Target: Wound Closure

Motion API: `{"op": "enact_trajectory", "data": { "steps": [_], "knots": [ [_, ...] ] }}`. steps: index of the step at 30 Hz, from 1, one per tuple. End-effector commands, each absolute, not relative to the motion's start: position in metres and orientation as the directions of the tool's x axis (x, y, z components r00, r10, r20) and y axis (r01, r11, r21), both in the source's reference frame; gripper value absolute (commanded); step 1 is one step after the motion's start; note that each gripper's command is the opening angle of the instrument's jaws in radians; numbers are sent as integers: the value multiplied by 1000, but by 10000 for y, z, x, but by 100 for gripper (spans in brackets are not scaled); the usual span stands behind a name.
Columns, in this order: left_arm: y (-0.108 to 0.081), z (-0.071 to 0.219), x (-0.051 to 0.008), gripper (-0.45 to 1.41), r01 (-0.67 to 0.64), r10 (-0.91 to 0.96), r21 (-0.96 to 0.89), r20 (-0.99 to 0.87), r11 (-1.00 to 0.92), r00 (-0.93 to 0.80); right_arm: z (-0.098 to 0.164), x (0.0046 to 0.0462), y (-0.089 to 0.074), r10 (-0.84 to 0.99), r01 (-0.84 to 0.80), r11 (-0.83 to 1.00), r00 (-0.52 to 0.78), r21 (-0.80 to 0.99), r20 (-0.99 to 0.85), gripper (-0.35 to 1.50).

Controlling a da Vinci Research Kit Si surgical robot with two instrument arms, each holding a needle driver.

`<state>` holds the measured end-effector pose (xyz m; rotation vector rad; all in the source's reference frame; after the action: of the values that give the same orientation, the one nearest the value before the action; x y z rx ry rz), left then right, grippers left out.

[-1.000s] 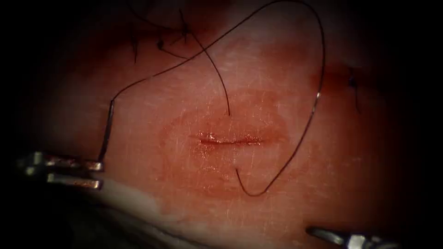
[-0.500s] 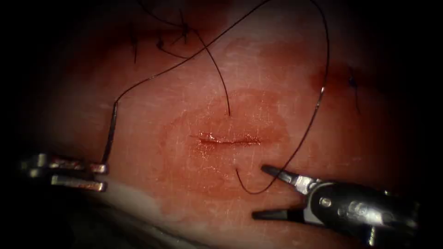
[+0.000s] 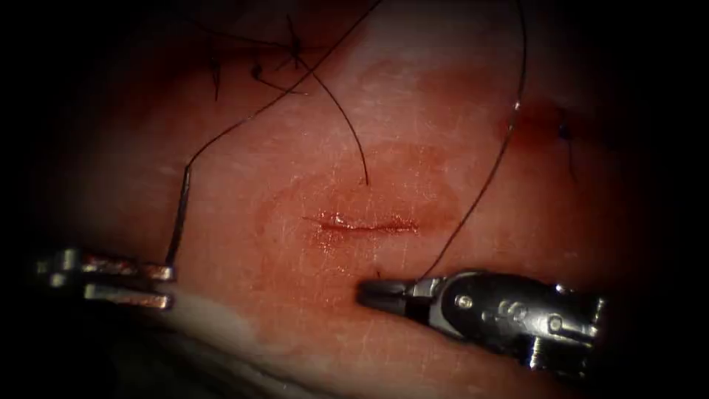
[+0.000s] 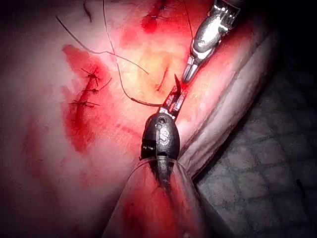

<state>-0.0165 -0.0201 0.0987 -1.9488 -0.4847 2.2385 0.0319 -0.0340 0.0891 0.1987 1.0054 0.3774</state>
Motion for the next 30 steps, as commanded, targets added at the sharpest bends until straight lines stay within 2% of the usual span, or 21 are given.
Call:
{"op": "enact_trajectory", "data": {
  "steps": [1, 14, 30],
  "knots": [
    [-207, 993, -170, -45, 110, 313, -331, -937, -937, -154, 899, 321, -346, 402, -205, 915, 496, 346, -769, -35],
    [-197, 970, -173, -45, 80, 295, -305, -948, -949, -115, 878, 302, -362, 432, -187, 899, 529, 397, -730, -35],
    [-191, 964, -168, -45, 56, 273, -278, -958, -959, -89, 798, 303, -418, 409, -34, 882, 550, 470, -728, -35]
  ]
}}
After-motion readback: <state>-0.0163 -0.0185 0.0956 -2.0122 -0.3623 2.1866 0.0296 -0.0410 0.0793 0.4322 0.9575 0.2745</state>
